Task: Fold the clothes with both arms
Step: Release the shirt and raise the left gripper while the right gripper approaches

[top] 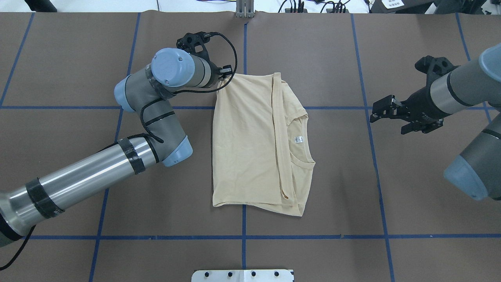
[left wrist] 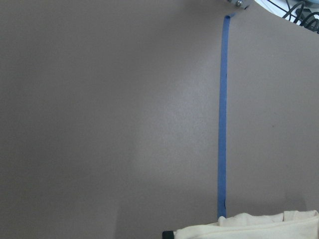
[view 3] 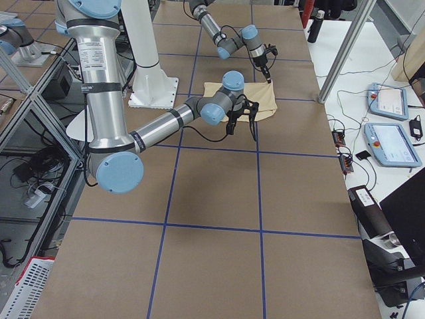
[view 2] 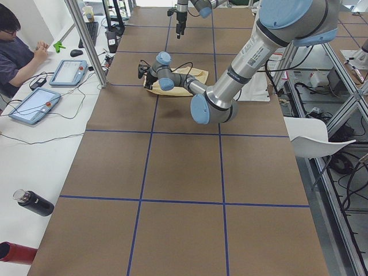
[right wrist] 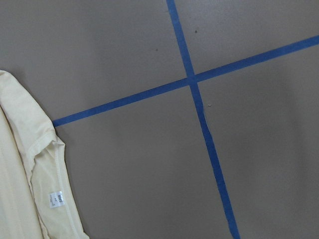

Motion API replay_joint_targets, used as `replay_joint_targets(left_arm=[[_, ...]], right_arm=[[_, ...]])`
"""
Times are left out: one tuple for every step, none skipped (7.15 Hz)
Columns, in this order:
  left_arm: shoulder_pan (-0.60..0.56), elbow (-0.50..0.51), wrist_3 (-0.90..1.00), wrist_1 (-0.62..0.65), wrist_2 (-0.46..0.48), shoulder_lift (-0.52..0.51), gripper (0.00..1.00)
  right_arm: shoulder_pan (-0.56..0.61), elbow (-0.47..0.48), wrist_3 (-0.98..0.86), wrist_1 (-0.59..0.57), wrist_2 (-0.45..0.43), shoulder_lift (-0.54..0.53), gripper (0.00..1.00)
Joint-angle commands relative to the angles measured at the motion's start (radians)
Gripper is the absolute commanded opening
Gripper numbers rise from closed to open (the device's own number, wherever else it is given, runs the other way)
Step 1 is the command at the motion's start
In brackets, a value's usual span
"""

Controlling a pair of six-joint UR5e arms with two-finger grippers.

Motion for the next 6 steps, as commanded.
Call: replay_joint_targets(left_arm=[[-0.013,0.012,0.013,-0.007,0.002,-0.005,0.00],[-0.016,0.014,0.013,-0.007,0.002,-0.005,0.57],[-0.018,0.012,0.010,-0.007,0.002,-0.005,0.99],[-0.021,0.009,0.008,-0.007,0.002,-0.007,0.99],[-0.042,-0.003,0.017,-0.007,-0.005,-0.007,0.99],[-0.065,-0.053,0.022,0.007,-0.027,0.013,0.99]], right_arm=[[-0.002,0.000,0.002,0.000,-0.006,0.000,1.00],[-0.002,0.000,0.002,0.000,-0.008,0.000,1.00],[-0.003,0.000,0.000,0.000,-0.014,0.003,1.00],[-0.005,-0.001,0.000,0.000,-0.016,0.009,1.00],[-0.008,-0.003,0.000,0.000,-0.007,0.020,1.00],[-0.020,-0.007,-0.002,0.002,-0.003,0.043,1.00]])
